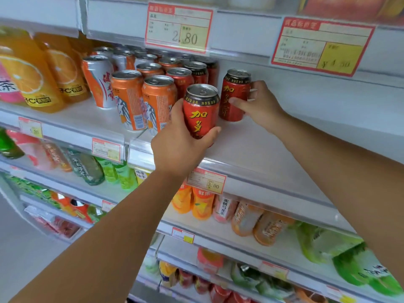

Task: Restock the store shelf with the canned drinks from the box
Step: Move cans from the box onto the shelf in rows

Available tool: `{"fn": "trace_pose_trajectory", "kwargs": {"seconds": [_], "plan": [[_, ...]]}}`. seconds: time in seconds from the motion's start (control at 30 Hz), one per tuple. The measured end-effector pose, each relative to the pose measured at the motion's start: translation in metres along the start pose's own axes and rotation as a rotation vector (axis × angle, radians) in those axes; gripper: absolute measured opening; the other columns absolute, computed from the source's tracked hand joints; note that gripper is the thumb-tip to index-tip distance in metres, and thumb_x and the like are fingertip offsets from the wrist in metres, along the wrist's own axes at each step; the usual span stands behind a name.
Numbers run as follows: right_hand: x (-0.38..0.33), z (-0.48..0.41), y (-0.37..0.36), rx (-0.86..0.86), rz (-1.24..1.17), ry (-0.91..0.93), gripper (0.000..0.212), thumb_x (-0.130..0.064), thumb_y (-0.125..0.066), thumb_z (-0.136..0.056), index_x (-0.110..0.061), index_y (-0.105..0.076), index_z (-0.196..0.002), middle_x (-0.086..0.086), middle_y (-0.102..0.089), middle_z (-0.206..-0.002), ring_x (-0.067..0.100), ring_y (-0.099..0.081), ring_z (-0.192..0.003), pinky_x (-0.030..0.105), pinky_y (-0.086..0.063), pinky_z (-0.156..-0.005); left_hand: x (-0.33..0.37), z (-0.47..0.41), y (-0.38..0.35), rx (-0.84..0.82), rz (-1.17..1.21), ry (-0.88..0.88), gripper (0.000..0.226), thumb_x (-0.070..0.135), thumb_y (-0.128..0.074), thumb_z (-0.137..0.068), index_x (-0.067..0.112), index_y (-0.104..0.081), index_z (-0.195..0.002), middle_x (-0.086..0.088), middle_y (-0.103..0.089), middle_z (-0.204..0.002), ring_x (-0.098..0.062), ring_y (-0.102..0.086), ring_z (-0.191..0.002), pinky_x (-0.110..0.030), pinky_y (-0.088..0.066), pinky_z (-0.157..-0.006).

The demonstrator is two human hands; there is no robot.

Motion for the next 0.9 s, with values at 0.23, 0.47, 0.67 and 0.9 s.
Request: {"fn": "trace_pose_trajectory", "kwargs": {"seconds": [0.23, 0.47, 0.67, 0.9], "plan": [[0.014, -0.028, -0.022, 0.030, -0.033, 0.049, 0.068, -0.031, -0.081, -0.075, -0.014, -0.046, -0.130, 0.000, -0.061, -0.113, 0.015, -0.062, -0.097, 0.027, -0.047, -0.086, -0.002, -0.001, -0.004, 0.042, -0.023, 0.004, 0.082, 0.072, -0.064, -0.071, 0.030, -0.037, -0.137, 0.007, -0.069, -0.103, -0.021, -0.066, -0.093, -0.033, -0.047, -0.073], [0.022, -0.045, -0.030, 0.109, 0.041, 0.050, 0.069, -0.031, -0.083, -0.071, -0.012, -0.047, -0.126, 0.007, -0.064, -0.122, 0.024, -0.063, -0.107, 0.040, -0.049, -0.095, -0.003, -0.002, -0.005, 0.049, -0.029, 0.011, 0.083, 0.073, -0.063, -0.071, 0.032, -0.035, -0.137, 0.008, -0.069, -0.105, -0.021, -0.066, -0.095, -0.031, -0.045, -0.075], [0.025, -0.061, -0.038, 0.124, 0.068, 0.032, 0.065, -0.033, -0.082, -0.072, -0.018, -0.052, -0.129, 0.007, -0.066, -0.120, 0.022, -0.063, -0.108, 0.033, -0.048, -0.094, -0.006, -0.003, -0.006, 0.060, -0.041, -0.003, 0.084, 0.074, -0.063, -0.070, 0.032, -0.035, -0.137, 0.007, -0.069, -0.102, -0.021, -0.066, -0.093, -0.031, -0.044, -0.074], [0.024, -0.052, -0.036, 0.133, 0.000, -0.154, 0.086, -0.041, -0.080, -0.074, -0.008, -0.035, -0.140, 0.013, -0.048, -0.140, 0.025, -0.049, -0.126, 0.030, -0.040, -0.102, -0.006, -0.003, -0.005, 0.047, -0.053, -0.003, 0.086, 0.074, -0.063, -0.070, 0.032, -0.033, -0.139, 0.009, -0.068, -0.107, -0.020, -0.065, -0.097, -0.029, -0.040, -0.073]]}}
Point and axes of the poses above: each hand's wrist, its own z-axis away from the middle knuckle, its own y-axis out of the back of the hand, x = y × z, the point moved 3 cm from there along -z, towards the middle knuckle
